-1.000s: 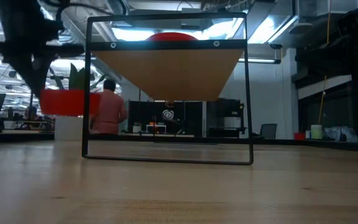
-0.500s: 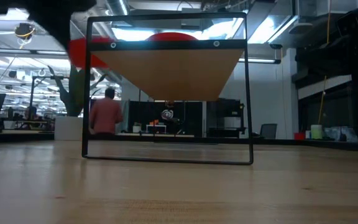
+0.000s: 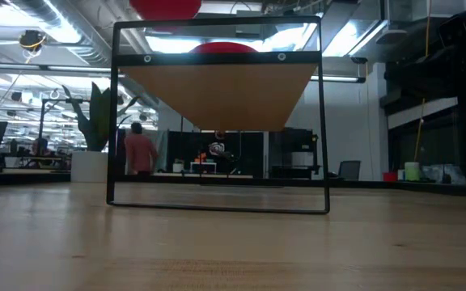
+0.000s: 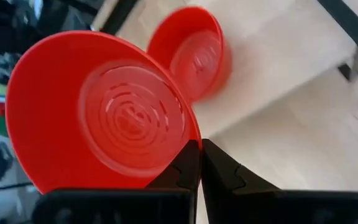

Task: Pick & Place Mini bowls
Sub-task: Stack the red bowl on top of the red bowl on the shelf

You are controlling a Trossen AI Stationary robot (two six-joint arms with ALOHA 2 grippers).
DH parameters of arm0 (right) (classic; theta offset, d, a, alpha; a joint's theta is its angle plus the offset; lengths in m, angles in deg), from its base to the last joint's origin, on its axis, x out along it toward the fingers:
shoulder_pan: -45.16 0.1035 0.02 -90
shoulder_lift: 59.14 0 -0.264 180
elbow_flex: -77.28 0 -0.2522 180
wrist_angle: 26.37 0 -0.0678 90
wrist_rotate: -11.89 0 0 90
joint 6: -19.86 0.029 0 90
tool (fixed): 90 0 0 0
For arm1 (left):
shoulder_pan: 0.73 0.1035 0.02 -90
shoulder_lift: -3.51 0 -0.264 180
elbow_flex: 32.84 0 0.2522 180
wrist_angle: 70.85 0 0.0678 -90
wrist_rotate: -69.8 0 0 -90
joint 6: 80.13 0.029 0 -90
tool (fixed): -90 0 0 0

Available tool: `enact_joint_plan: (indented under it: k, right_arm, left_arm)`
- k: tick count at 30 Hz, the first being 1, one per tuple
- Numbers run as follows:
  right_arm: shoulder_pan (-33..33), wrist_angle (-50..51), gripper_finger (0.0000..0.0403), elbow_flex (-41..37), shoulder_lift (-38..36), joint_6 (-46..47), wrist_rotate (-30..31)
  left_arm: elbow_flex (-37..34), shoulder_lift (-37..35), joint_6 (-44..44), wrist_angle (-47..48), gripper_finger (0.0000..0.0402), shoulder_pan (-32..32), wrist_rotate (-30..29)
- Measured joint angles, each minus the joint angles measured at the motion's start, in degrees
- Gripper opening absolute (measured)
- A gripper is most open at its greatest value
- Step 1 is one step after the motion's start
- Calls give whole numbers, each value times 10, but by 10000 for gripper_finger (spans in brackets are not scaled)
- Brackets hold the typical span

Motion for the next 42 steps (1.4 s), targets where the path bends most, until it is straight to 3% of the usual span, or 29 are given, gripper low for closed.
enact_joint_plan:
  k: [5, 26, 42]
  right_arm:
    - [0, 0, 26, 0, 0, 0, 0]
    - [0, 0, 26, 0, 0, 0, 0]
    - [0, 0, 26, 0, 0, 0, 0]
  left_arm:
    - [15, 17, 42, -34, 2, 18, 9]
    - [46, 120, 146, -110, 2, 110, 178]
    - [46, 152, 190, -119, 2, 110, 193]
